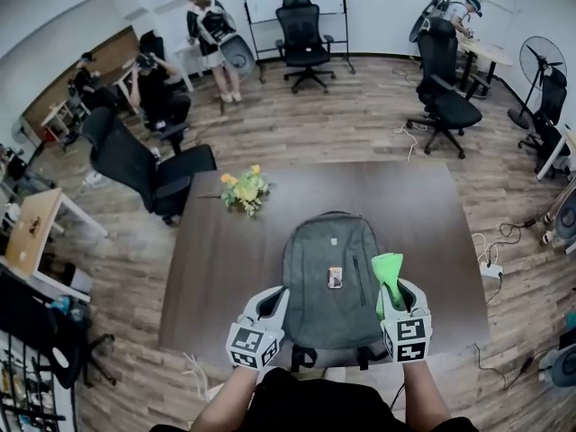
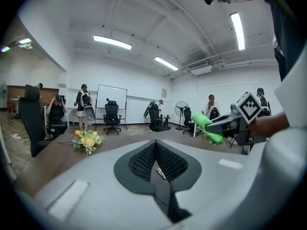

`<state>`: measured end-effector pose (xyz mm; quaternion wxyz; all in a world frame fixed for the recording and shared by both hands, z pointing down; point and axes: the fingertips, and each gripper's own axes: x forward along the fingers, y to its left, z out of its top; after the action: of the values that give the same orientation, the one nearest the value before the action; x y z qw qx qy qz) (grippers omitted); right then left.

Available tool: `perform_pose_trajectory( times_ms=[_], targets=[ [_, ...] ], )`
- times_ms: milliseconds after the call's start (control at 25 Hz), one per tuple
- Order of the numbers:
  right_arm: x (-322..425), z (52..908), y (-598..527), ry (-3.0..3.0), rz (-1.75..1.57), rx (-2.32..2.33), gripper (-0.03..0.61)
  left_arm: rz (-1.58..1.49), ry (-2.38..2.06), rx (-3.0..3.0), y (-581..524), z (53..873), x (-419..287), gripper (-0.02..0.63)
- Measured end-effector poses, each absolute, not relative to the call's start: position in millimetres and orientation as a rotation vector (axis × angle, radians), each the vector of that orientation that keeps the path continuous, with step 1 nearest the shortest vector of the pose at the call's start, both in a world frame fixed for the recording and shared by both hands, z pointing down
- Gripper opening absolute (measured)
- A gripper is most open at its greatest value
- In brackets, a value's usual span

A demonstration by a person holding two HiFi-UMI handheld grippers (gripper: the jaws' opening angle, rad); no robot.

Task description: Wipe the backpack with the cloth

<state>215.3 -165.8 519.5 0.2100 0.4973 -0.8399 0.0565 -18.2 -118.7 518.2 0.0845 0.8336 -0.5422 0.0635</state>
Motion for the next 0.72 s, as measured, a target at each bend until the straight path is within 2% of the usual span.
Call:
perform_pose_trajectory(
  times_ms=[280,720],
  targets=[
    [186,446,-142,-2.636,-0.146,1.392,0.097,0.047,-1.689,2.534,-105,473,-12,0.02],
    [185,429,-129,-2.698,-0.225,1.389,0.089,0.017,-1.696,2.578,-91,459,8,0.02]
  ],
)
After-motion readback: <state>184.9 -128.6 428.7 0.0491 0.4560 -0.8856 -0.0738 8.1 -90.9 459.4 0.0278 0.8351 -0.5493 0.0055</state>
